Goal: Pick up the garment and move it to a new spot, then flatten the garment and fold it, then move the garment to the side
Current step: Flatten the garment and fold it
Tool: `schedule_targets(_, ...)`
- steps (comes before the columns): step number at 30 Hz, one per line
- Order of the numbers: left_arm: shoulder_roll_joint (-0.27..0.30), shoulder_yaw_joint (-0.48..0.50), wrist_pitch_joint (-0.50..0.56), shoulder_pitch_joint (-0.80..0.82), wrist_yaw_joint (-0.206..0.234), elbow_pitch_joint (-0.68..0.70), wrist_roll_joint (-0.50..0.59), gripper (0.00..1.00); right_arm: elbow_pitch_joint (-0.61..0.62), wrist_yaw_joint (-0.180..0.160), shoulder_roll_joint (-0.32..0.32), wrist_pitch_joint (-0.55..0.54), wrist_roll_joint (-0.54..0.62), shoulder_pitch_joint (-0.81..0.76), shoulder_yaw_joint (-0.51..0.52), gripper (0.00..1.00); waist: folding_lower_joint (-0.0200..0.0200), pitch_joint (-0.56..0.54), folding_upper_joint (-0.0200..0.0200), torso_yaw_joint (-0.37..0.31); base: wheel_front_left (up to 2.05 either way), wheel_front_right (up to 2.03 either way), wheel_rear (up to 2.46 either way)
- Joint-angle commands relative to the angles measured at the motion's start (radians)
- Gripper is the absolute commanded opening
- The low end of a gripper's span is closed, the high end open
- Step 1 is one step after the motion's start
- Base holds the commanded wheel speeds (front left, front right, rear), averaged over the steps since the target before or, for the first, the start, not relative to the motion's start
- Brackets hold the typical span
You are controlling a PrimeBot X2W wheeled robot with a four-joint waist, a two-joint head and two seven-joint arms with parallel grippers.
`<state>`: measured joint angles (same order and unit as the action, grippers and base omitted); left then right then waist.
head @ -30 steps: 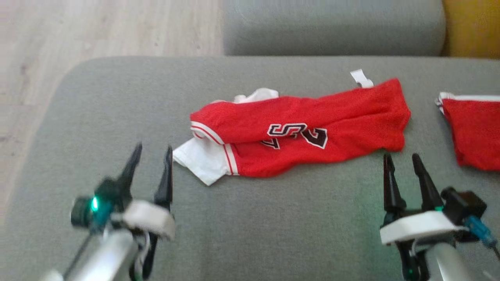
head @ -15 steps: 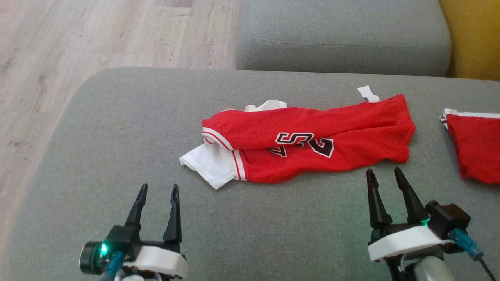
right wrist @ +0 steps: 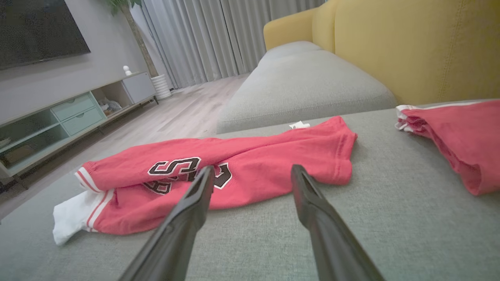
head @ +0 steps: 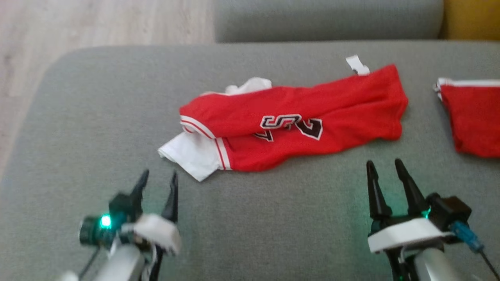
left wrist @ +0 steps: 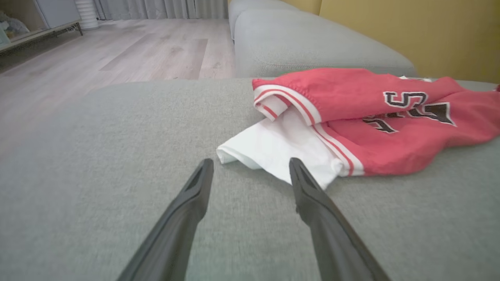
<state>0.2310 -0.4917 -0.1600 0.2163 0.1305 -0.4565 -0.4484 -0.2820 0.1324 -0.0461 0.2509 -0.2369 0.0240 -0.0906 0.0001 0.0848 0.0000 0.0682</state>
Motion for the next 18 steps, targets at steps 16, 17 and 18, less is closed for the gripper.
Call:
schedule_targets(16,-0.007,0.041,0.127,0.333,-0.025,-0.363,-0.027,1.0,0.041,-0.002,-0.004,0.011,0.003,0.119,-0.037,1.0,-0.0001,0.147,0.0,-0.1,0.0,0.0,0.0)
schedule_targets(17,-0.01,0.037,0.135,0.334,-0.034,-0.38,-0.03,1.0,0.038,-0.002,-0.004,0.011,0.003,0.12,-0.036,1.0,-0.0001,0.145,0.0,-0.1,0.0,0.0,0.0)
schedule_targets(18,-0.013,0.033,0.141,0.334,-0.041,-0.396,-0.033,0.74,0.036,-0.002,-0.004,0.011,0.003,0.12,-0.035,1.0,-0.0001,0.142,0.0,-0.1,0.0,0.0,0.0)
